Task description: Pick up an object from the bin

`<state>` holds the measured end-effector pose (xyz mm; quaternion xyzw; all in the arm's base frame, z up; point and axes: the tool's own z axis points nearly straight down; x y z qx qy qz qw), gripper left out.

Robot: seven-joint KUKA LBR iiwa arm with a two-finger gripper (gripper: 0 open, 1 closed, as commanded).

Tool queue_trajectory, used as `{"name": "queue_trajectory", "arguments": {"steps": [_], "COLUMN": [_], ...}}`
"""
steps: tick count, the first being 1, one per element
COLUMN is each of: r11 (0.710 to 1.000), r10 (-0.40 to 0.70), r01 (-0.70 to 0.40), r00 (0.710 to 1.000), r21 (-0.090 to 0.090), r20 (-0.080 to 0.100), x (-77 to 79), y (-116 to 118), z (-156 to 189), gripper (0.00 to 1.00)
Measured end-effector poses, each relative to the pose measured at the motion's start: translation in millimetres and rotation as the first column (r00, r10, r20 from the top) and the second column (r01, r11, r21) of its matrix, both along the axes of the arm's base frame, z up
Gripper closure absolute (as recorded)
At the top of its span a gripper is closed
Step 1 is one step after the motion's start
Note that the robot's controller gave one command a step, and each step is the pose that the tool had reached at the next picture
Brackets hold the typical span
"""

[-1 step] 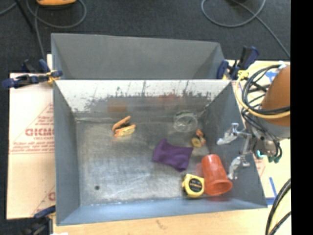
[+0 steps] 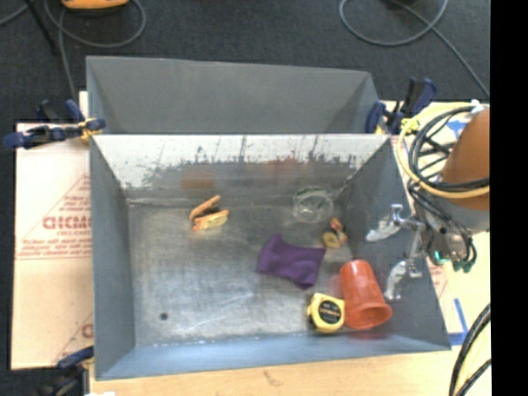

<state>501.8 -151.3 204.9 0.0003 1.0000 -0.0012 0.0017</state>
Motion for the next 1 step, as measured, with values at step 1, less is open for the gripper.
{"name": "queue_trajectory", "arguments": {"steps": [1], "r11": [1.0], "r10": [0.005], "r01": [-0.005], "r00": [1.0], "r21": [-0.003], "r20": [0.008], "x": [14.8], "y": [5.1], "z": [-47.7], "gripper": [0.0]}}
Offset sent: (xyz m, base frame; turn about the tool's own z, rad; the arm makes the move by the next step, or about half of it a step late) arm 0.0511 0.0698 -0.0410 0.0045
